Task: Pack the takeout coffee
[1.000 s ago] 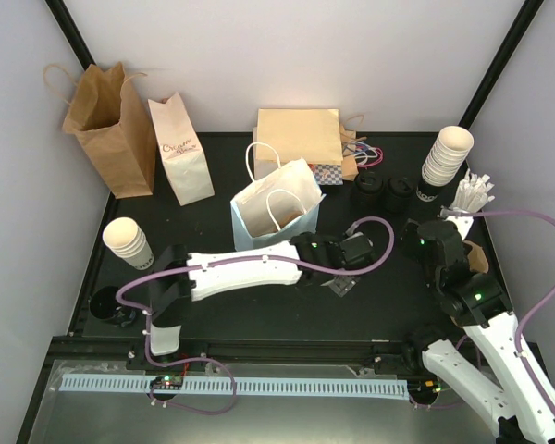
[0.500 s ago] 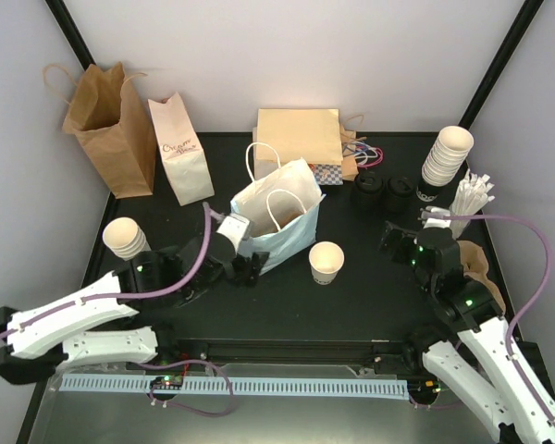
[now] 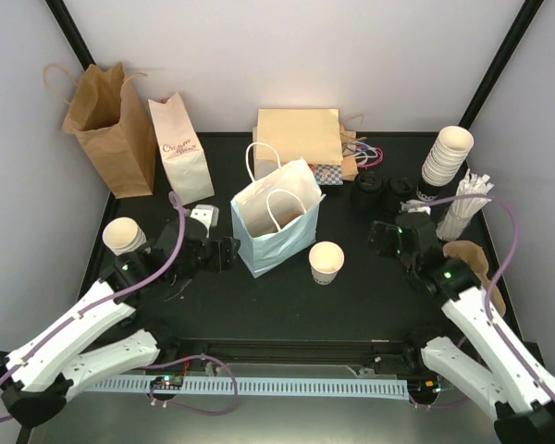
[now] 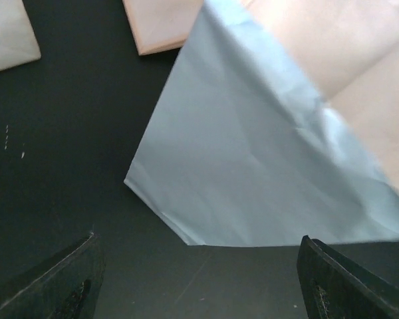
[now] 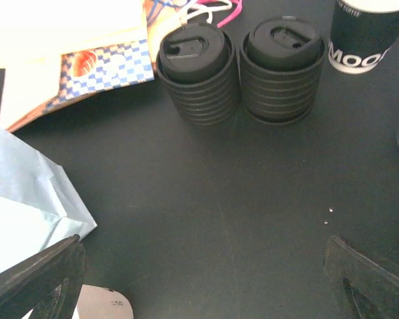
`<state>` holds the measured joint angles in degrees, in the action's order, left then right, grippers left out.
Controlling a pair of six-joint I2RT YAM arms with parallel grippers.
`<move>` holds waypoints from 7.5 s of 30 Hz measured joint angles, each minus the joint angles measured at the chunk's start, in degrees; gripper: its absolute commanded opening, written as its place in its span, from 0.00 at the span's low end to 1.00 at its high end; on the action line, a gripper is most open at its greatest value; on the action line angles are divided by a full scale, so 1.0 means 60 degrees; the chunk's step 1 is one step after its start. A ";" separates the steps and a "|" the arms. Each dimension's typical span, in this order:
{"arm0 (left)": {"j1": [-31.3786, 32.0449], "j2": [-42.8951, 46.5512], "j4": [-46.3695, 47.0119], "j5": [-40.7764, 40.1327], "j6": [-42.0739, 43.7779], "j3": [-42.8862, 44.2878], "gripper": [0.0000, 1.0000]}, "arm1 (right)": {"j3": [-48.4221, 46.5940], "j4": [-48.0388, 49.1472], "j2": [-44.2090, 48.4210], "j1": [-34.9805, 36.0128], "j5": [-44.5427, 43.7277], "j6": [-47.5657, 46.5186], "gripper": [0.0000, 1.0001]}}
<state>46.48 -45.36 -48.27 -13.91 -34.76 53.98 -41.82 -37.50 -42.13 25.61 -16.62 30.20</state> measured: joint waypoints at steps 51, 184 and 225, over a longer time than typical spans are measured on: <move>-0.7257 -0.3475 1.3092 0.0736 0.5635 -0.6076 0.98 | -0.8076 -0.1089 -1.1358 -0.2095 0.1111 -0.0408 0.99; -0.7624 -0.5810 1.6768 0.2044 0.6291 -0.6339 0.99 | -0.6426 -0.1282 -0.8612 -0.1905 0.1683 -0.1053 0.76; -0.7624 -0.5810 1.6768 0.2044 0.6291 -0.6339 0.99 | -0.4532 -0.1475 -0.6896 -0.1384 0.1880 -0.1053 0.74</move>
<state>0.73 -80.23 52.34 -1.65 2.98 15.94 -69.01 -46.35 -83.50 17.30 -5.34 23.88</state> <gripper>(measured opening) 0.989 0.760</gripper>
